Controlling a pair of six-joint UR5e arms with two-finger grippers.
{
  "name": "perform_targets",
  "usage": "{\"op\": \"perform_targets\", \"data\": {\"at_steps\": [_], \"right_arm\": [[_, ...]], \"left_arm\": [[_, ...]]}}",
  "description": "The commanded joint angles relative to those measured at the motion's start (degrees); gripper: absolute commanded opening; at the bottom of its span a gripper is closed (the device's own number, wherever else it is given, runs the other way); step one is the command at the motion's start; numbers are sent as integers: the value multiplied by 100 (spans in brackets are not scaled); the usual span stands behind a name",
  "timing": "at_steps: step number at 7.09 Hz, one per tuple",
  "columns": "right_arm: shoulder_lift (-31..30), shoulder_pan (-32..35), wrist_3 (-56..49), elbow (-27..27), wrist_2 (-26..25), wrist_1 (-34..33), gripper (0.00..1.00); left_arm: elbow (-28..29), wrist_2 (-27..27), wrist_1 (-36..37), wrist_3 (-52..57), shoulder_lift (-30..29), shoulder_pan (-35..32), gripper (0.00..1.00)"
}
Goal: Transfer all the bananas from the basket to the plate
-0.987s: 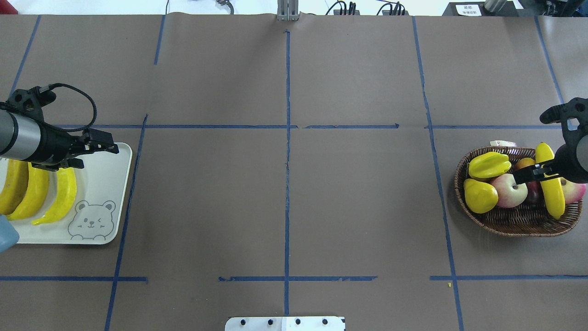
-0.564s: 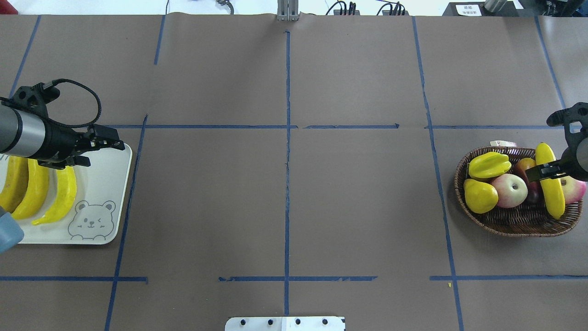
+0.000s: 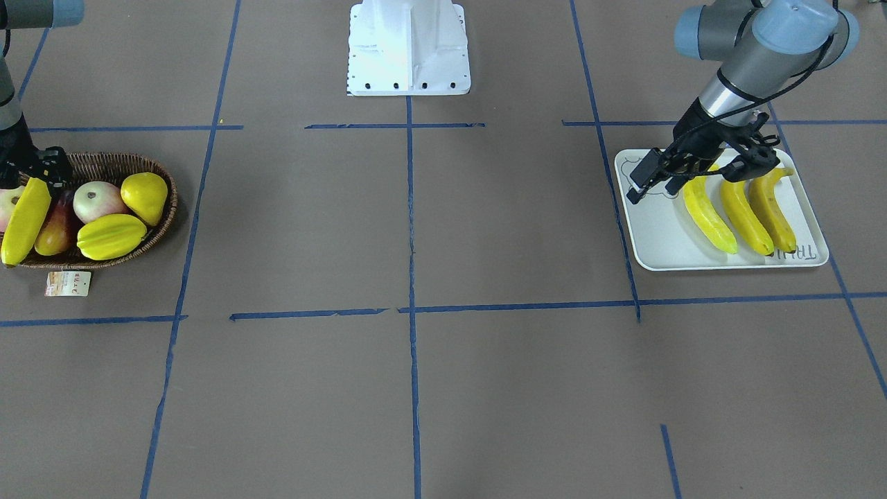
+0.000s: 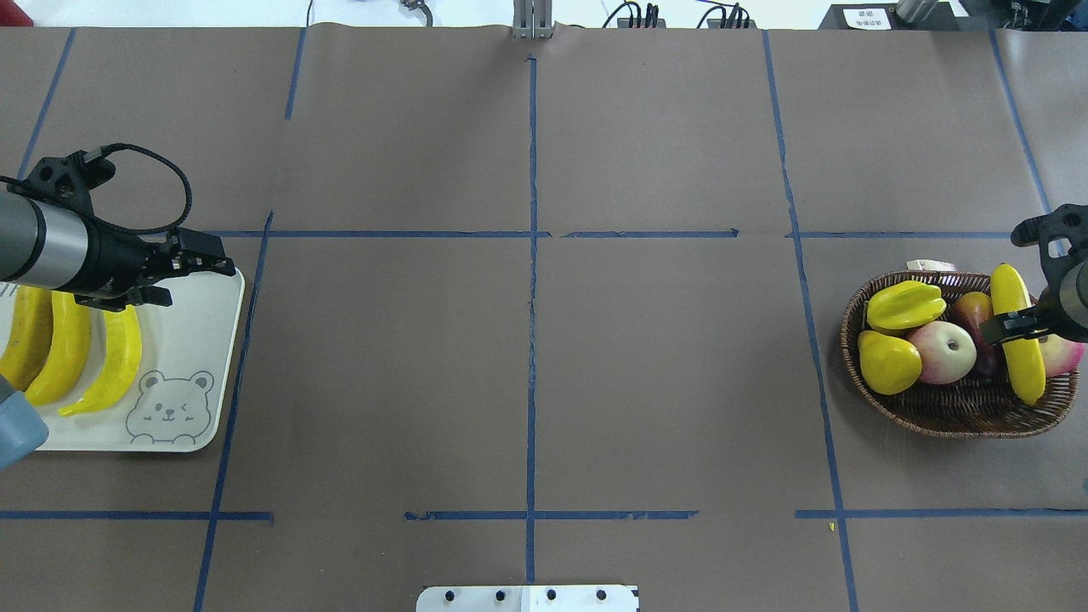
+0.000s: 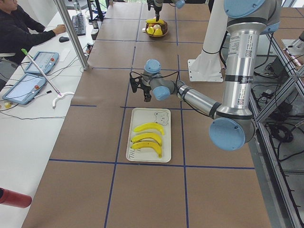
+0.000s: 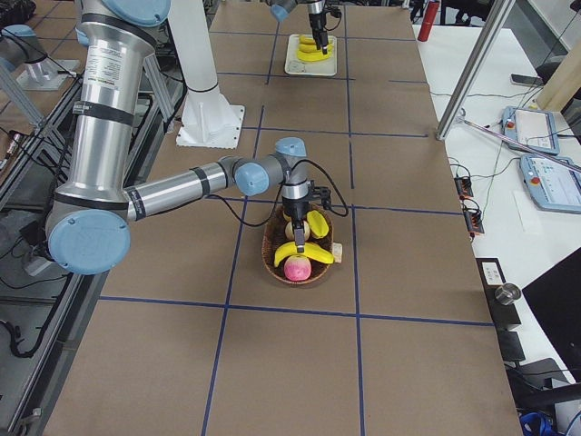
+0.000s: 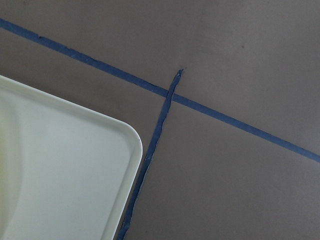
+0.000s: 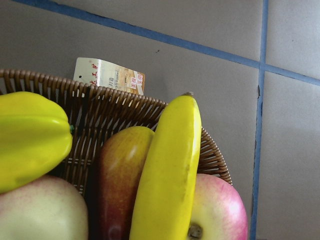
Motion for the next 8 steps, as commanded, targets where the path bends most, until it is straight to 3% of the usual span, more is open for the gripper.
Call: {"op": "perform_targets", "data": {"at_steps": [1, 8], "right_arm": [[4, -70, -33, -59, 29, 9, 94], [4, -307, -6, -191, 3, -26, 90]], "left_arm": [[7, 0, 9, 0, -38, 2, 99], [-2, 0, 97, 0, -152, 2, 99]]}}
